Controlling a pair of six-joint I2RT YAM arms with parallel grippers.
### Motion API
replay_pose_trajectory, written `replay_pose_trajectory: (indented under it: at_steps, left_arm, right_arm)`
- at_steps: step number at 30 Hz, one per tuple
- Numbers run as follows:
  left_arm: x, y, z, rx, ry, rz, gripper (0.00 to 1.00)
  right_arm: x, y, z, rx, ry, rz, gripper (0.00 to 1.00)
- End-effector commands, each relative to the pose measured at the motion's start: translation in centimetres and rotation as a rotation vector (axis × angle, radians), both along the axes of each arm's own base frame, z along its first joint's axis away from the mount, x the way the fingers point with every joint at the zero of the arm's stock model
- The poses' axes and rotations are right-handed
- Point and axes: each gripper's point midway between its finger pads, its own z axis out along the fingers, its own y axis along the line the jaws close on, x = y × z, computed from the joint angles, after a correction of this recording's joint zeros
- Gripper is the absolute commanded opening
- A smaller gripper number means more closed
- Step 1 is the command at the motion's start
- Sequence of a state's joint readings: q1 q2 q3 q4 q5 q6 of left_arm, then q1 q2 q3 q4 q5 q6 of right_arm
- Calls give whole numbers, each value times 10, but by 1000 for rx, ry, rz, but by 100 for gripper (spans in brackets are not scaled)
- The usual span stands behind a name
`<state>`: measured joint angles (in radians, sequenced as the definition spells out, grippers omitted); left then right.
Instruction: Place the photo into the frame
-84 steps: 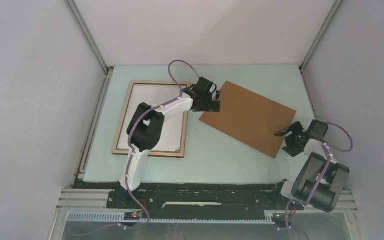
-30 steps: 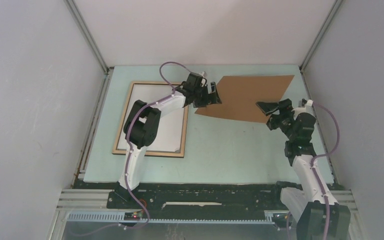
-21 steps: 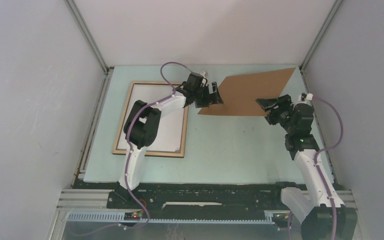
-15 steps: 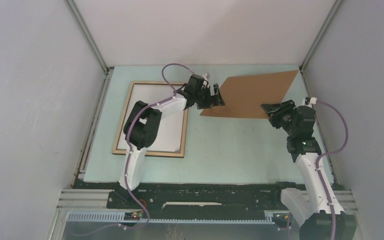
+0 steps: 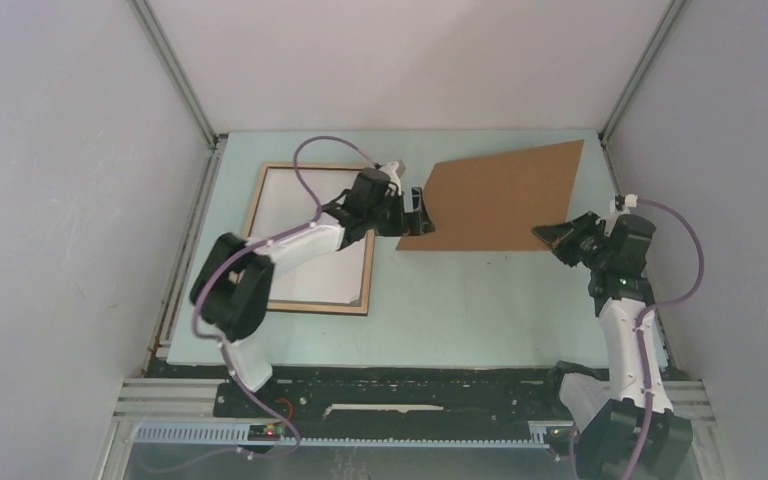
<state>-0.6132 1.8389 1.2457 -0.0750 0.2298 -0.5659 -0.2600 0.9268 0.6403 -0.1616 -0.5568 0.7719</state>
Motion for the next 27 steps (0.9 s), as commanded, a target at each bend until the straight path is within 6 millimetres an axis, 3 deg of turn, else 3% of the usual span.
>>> replay_pose_trajectory:
  at_steps: [1,5,9,19,23,27]
  left_arm:
    - [-10,39,64,17,-164,107,100]
    - [-29,80,35,151,-58,243,100]
    - [-40,95,11,214,7,290,99]
    - [-32,88,-39,282,155,343,98]
    - [-30,87,-54,319,178,355,98]
    - [-30,78,-55,320,176,338,98]
  right_arm:
    - [-21,15,40,-108,-188,201,0]
    - [-32,12,52,-174,-208,196,0]
    - [-39,10,67,-191,-231,151,0]
    - [-62,14,108,-257,-293,133,0]
    - [-67,20,114,-274,-308,154,0]
    - [-68,24,115,-276,-322,175,0]
